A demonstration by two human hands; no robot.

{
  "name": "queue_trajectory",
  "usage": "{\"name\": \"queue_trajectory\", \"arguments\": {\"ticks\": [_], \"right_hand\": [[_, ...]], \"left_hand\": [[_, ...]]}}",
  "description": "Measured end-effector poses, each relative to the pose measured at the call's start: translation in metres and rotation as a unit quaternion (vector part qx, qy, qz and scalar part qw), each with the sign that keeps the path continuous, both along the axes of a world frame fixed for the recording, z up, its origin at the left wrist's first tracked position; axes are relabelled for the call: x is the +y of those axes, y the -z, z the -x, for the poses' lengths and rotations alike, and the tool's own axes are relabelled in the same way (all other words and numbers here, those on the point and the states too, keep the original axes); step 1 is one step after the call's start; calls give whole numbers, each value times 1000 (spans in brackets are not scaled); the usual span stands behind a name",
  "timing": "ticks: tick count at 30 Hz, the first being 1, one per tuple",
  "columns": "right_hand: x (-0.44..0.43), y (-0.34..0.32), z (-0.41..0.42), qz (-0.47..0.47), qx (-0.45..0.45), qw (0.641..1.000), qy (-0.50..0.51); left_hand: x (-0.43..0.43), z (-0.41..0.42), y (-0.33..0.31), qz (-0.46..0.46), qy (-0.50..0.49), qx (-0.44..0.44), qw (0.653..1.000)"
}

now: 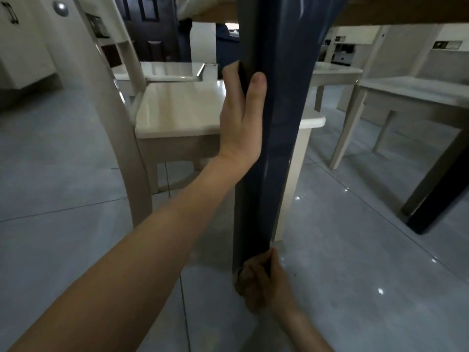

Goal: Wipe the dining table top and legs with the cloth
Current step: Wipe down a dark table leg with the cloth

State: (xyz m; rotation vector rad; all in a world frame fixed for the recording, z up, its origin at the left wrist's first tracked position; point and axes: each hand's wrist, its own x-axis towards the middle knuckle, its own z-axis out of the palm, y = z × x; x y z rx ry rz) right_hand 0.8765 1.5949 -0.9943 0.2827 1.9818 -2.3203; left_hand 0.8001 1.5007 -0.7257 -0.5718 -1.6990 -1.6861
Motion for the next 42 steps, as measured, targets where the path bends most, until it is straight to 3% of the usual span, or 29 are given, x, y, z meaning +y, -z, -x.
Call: {"name": "queue_trajectory", "arguments": {"ticks": [5,9,12,16,22,27,30,33,34,37,39,42], "right_hand": [[-1,-96,35,-141,220,962,78],[-13,-199,49,-87,386,911,118],[-9,-274,56,-83,445,884,118],[-6,-314,68,-65,449,880,138],[-33,-242,55,54,415,883,215],[-25,-313,53,-74,415,881,212],[-15,-348,57,2,433,870,235],[-13,-352,60,106,409,881,211],[-16,-350,59,103,407,885,200],[-24,-345,57,-51,399,892,207],[-22,-345,55,-88,386,892,216],[-7,-360,53,-18,372,898,235]], "left_hand": [[0,-1,-2,-4,3,5,1000],[-3,6,2,-12,-2,7,1000],[-5,7,5,-13,-5,18,1000],[-2,7,9,-27,-2,5,1000],[-3,-1,6,-6,-26,10,1000],[-3,-2,6,-10,-29,-20,999],[-2,-1,7,-6,-35,-14,999],[-3,-2,5,-3,-37,-8,999],[-3,-2,5,-2,-39,-7,999],[-5,-3,4,0,-27,-9,1000],[-5,-3,5,-2,-20,-6,1000],[-4,-5,4,-1,-27,-7,1000]]}}
